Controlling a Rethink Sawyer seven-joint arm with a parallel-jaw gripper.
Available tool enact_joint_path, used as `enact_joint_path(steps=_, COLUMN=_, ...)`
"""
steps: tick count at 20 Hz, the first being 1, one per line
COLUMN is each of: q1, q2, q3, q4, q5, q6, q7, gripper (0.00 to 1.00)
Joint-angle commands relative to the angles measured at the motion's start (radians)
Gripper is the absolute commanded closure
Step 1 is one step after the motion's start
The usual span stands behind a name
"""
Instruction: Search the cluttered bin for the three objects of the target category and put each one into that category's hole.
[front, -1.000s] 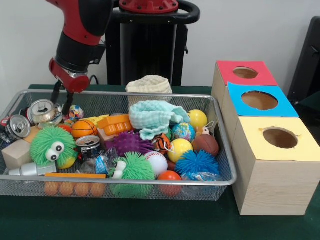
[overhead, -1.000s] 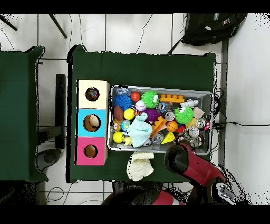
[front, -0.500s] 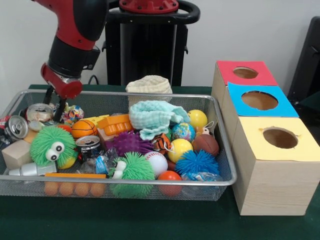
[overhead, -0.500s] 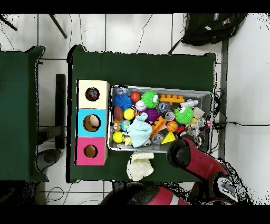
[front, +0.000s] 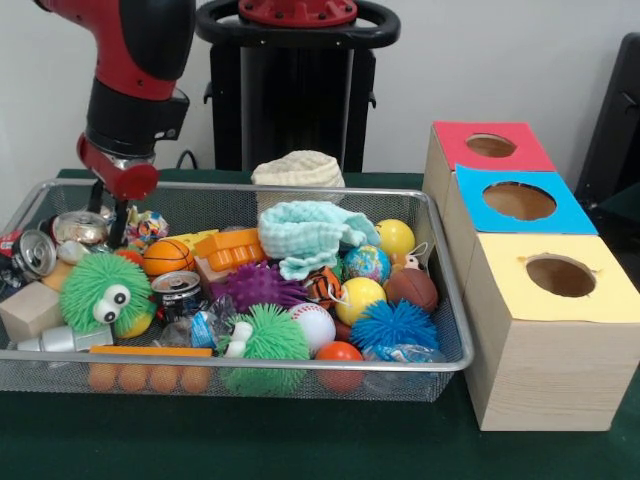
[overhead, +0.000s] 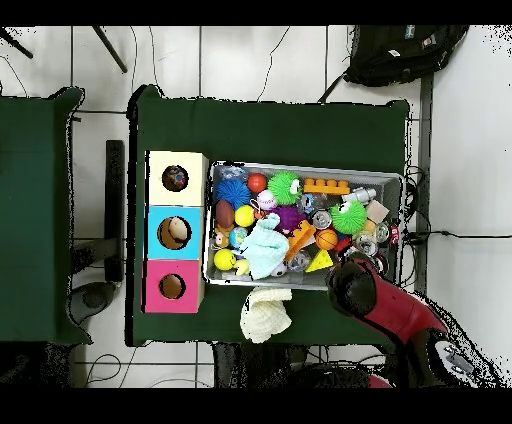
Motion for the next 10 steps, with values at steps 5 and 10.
enact_joint_path(steps=5, q1=-0.037, q2=-0.175, q3=0.193, q4=0.120, q5=0.004, q6=0.246, q7=0.046, gripper=0.00)
enact_joint_path(steps=10, q1=-0.037, q2=-0.218, q3=0.202, q4=0.129, q5=0.015, q6=0.303, q7=0.045, gripper=0.00)
